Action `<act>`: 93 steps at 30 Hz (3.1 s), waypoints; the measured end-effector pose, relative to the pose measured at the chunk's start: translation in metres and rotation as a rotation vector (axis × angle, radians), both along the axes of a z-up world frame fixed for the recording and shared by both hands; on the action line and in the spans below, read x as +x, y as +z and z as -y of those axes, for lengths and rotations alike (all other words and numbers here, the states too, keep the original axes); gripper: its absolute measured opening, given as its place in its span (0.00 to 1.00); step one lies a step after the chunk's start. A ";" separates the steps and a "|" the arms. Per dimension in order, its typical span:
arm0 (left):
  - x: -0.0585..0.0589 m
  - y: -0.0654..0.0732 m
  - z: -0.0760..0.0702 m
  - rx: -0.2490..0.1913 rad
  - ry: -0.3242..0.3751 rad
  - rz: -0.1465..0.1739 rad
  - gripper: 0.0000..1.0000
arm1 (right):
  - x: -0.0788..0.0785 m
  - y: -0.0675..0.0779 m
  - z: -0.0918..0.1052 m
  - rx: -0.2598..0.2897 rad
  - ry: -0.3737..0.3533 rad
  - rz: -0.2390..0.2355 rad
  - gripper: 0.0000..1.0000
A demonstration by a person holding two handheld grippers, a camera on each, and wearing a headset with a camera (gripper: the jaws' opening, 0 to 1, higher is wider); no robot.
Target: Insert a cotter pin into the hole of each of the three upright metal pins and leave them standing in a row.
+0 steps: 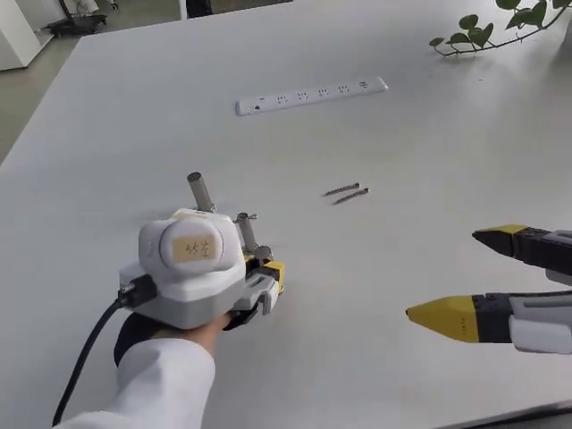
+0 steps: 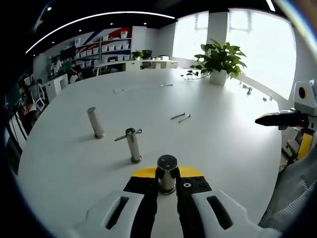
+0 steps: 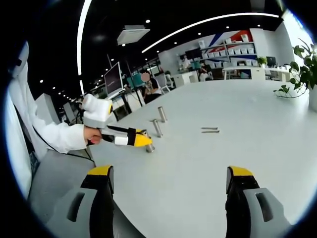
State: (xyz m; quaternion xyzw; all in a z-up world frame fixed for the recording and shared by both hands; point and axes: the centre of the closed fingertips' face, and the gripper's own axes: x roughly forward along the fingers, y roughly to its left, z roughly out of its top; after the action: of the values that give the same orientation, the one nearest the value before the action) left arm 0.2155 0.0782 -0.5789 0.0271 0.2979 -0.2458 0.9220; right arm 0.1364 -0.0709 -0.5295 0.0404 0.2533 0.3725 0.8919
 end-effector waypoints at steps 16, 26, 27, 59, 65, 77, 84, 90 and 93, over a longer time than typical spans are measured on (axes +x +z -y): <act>0.002 0.001 0.003 -0.013 -0.004 0.005 0.12 | 0.000 -0.002 -0.001 -0.010 0.001 -0.006 0.92; -0.013 0.007 -0.001 0.110 -0.178 -0.005 0.38 | -0.002 -0.003 -0.002 -0.016 0.007 -0.008 0.92; -0.015 0.012 -0.002 0.093 -0.186 0.002 0.41 | -0.002 -0.003 -0.001 -0.017 0.007 -0.008 0.92; -0.082 0.048 -0.053 -0.174 -0.290 -0.032 0.99 | 0.001 0.003 -0.002 -0.079 0.028 -0.031 0.92; -0.079 0.049 -0.063 -0.169 -0.269 -0.025 0.99 | 0.009 0.007 0.000 -0.113 0.050 -0.043 0.92; -0.082 0.048 -0.065 -0.165 -0.245 -0.027 0.99 | 0.043 0.028 -0.007 -0.204 0.167 0.006 0.90; -0.085 0.050 -0.069 -0.185 -0.224 -0.033 0.99 | 0.065 0.033 -0.018 -0.349 0.325 0.045 0.90; -0.089 0.050 -0.071 -0.171 -0.227 -0.036 0.99 | 0.093 0.027 -0.016 -0.448 0.432 0.053 0.87; -0.089 0.054 -0.072 -0.180 -0.216 -0.015 0.96 | 0.104 0.023 -0.022 -0.461 0.458 0.045 0.86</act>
State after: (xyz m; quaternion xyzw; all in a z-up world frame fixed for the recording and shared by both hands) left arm 0.1270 0.1498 -0.5254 -0.0258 0.2770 -0.3695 0.8866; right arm 0.2401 -0.0491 -0.5067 -0.2287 0.3136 0.4970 0.7761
